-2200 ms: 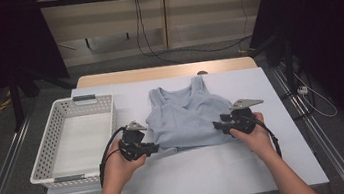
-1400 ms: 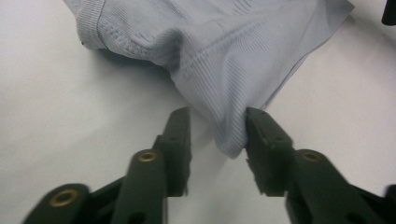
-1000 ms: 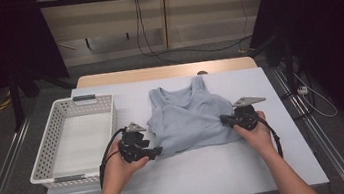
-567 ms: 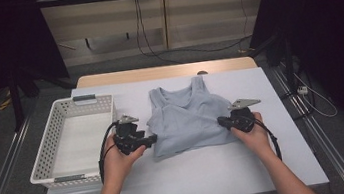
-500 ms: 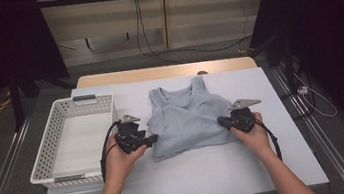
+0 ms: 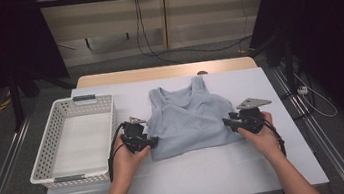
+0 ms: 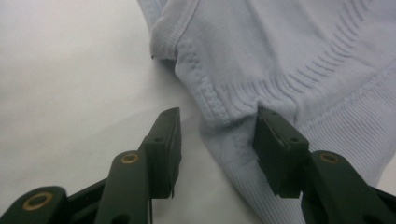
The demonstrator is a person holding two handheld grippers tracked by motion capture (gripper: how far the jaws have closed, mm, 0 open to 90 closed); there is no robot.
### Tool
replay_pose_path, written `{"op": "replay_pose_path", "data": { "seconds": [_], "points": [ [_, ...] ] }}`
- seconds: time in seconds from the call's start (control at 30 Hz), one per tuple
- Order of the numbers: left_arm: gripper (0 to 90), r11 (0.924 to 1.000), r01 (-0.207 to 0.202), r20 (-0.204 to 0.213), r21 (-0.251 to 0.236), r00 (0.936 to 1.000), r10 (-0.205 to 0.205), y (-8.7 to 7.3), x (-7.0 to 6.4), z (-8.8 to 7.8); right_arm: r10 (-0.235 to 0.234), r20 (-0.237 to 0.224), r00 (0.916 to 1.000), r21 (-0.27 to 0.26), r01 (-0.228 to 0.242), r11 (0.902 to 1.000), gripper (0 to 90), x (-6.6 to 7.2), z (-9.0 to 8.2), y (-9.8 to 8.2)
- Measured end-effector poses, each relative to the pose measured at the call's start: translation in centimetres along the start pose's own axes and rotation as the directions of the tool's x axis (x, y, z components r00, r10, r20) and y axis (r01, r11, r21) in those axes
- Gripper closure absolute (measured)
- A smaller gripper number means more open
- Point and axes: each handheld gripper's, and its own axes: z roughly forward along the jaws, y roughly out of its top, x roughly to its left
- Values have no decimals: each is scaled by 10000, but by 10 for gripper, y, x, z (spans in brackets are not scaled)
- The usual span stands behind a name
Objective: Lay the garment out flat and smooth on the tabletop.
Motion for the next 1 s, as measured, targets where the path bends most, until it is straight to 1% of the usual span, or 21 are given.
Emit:
{"op": "replay_pose_path", "data": {
  "seconds": [0.1, 0.13, 0.17, 0.23, 0.33, 0.4, 0.43, 0.47, 0.5, 0.53, 0.57, 0.6, 0.67, 0.7, 0.73, 0.77, 0.8, 0.83, 0.9, 0.97, 1.0],
  "points": [
    [530, 10000, 19, -32, 59, 10000, -19, 0, 0, 0, 222, 173, 9996, 52, -223, 9997, 589, -7, -6, -5],
    [536, 9999, 102, -20, 23, 9999, -102, 0, 0, 0, 354, 226, 9991, 120, -357, 9993, 580, -10, -7, -8],
    [548, 10000, 69, 38, 60, 10000, -70, 0, 0, -1, 422, 261, 9988, 145, -426, 9990, 580, -12, -8, -9],
    [603, 9998, 168, 197, 109, 9997, -170, 0, 0, -1, 520, 314, 9982, 264, -528, 9983, 574, -15, -9, -12],
    [649, 9996, 231, 249, 130, 9994, -234, 0, 0, 0, 543, 286, 9981, 519, -558, 9971, 581, -17, -8, -17],
    [707, 9995, 280, 315, 169, 9991, -286, 0, 0, 0, 532, 144, 9985, 755, -541, 9957, 631, -16, -5, -19],
    [742, 9992, 375, 381, 170, 9985, -381, 0, 0, 0, 424, 135, 9990, 881, -434, 9952, 642, -15, -4, -20],
    [780, 9989, 441, 437, 175, 9980, -449, 0, -1, 0, 403, 129, 9991, 801, -412, 9959, 683, -14, -2, -22],
    [800, 9988, 447, 431, 207, 9980, -455, 0, -1, 0, 392, 129, 9991, 747, -401, 9964, 717, -13, -2, -22],
    [813, 9989, 370, 427, 304, 9984, -383, 1, -1, 0, 341, 164, 9993, 750, -353, 9966, 790, -13, -2, -21],
    [837, 9986, 478, 396, 211, 9980, -486, 2, -3, 0, 305, 132, 9994, 708, -313, 9970, 840, -14, -2, -20],
    [862, 9988, 418, 385, 242, 9983, -427, 3, -2, -2, 407, 6, 9992, 687, -407, 9968, 857, -14, -2, -20],
    [877, 9986, 509, 453, 172, 9976, -517, 5, -1, -5, 451, 23, 9990, 739, -452, 9962, 868, -15, -2, -18],
    [880, 9986, 535, 360, 13, 9979, -535, 6, 0, -8, 466, 57, 9989, 724, -469, 9963, 870, -16, -3, -17],
    [887, 9987, 505, 303, -21, 9983, -505, 8, 1, -11, 497, 164, 9986, 610, -506, 9969, 871, -17, -5, -16],
    [888, 9982, 597, 375, -87, 9975, -593, 9, 3, -13, 557, 237, 9982, 459, -567, 9973, 871, -18, -7, -15],
    [889, 9978, 651, 333, -155, 9974, -646, 9, 2, -14, 663, 171, 9977, 373, -669, 9971, 871, -19, -10, -14],
    [889, 9986, 515, 249, -92, 9984, -512, 9, 0, -13, 821, 70, 9966, 342, -823, 9960, 871, -21, -11, -13],
    [889, 9989, 462, 267, -6, 9986, -462, 9, -2, -10, 914, -10, 9958, 476, -912, 9947, 870, -22, -12, -15],
    [888, 9992, 388, 336, 61, 9987, -390, 8, -3, -9, 889, -77, 9960, 807, -880, 9928, 870, -23, -10, -18],
    [888, 9991, 430, 368, 30, 9984, -431, 8, -2, -9, 938, -75, 9956, 830, -928, 9922, 870, -22, -11, -19]
  ]
}}
